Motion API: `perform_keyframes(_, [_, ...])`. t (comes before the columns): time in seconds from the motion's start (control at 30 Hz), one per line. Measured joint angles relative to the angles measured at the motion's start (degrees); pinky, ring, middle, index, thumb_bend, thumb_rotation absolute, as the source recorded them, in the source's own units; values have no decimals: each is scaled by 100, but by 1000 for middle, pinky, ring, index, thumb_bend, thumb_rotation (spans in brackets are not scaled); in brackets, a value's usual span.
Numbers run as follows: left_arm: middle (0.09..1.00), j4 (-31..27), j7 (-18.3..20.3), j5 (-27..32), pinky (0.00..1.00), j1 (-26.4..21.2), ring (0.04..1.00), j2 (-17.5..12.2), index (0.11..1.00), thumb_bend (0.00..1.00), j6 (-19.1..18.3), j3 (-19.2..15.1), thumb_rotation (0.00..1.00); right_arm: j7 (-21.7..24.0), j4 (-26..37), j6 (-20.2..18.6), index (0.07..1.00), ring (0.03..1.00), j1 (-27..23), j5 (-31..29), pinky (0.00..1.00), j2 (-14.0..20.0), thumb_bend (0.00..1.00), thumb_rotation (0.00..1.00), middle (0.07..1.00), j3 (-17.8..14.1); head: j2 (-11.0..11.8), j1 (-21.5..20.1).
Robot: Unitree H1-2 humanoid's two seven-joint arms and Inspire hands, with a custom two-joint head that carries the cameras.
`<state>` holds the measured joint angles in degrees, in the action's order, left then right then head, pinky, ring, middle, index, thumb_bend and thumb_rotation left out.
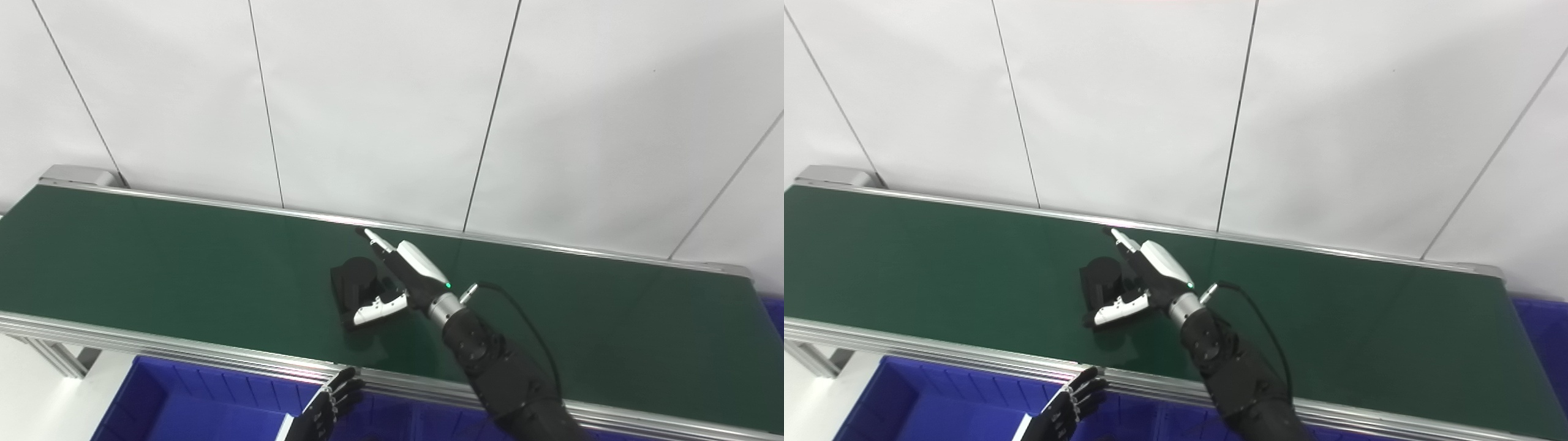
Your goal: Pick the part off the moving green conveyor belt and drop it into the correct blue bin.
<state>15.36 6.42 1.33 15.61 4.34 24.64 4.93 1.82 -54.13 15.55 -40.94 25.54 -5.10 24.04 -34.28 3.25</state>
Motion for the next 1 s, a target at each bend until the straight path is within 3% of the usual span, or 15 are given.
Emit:
perform_keyframes(0.07, [854, 0, -11, -4, 874, 3, 826, 0, 886, 542, 0, 7, 0, -158, -5, 21, 1000, 898, 45, -1, 830, -38, 964, 250, 914, -22, -9, 0])
perform_keyframes(0.13, [855, 0, -19, -4, 873, 4, 825, 1, 886, 541, 0, 11, 0, -261, -31, 36, 938, 787, 60, -5, 690, -59, 907, 130, 832, -62, -35, 0])
perform_keyframes(0.17, [855, 0, -23, -4, 873, 8, 825, 2, 886, 541, 0, 11, 0, -289, -42, 39, 935, 782, 71, -31, 684, -74, 905, 125, 829, -103, -35, 0])
perform_keyframes(0.2, [855, 0, -24, -4, 873, 14, 825, 1, 886, 539, 0, 11, 0, -334, -67, 44, 876, 742, 78, -75, 644, -92, 879, 51, 792, -146, -35, 0])
perform_keyframes(0.27, [856, 0, -31, -4, 874, 27, 825, 2, 887, 539, 0, 15, 0, -433, -130, 57, 812, 679, 91, -153, 589, -116, 851, 13, 751, -227, -44, 0])
perform_keyframes(0.3, [856, -1, -34, -4, 875, 36, 826, 3, 887, 538, 0, 18, 0, -489, -133, 72, 760, 606, 103, -202, 552, -129, 828, 5, 710, -293, -79, 9])
perform_keyframes(0.4, [856, -27, -46, -6, 876, 72, 827, 4, 887, 535, 0, 33, 0, -679, -152, 86, 623, 466, 169, -373, 466, -206, 532, 0, 607, -541, -114, 9])
perform_keyframes(0.47, [856, -51, -67, -7, 875, 99, 826, 4, 887, 534, 0, 37, 0, -922, -190, 86, 572, 442, 235, -443, 459, -299, 512, 0, 566, -671, -114, 0])
perform_keyframes(0.5, [856, -51, -72, -7, 876, 102, 826, 4, 889, 533, 0, 39, 0, -1063, -201, 86, 490, 438, 260, -438, 437, -331, 506, 0, 538, -692, -123, -9])
perform_keyframes(0.63, [857, -52, -76, -7, 885, 112, 826, 5, 889, 529, 0, 57, 0, -1647, -269, 114, 382, 456, 279, -376, 402, -428, 502, 0, 516, -747, -141, -9])
perform_keyframes(0.87, [859, -52, -77, -3, 886, 123, 830, 5, 889, 519, 0, 62, 0, -2062, -313, 226, 348, 454, 362, -338, 399, -403, 504, 0, 505, -789, -158, -35])
perform_keyframes(1.0, [854, -52, -76, 9, 874, 124, 828, 5, 886, 526, 0, 57, 0, -2206, 115, 271, 313, 431, 678, -338, 426, -329, 504, 0, 492, -821, -184, -123])
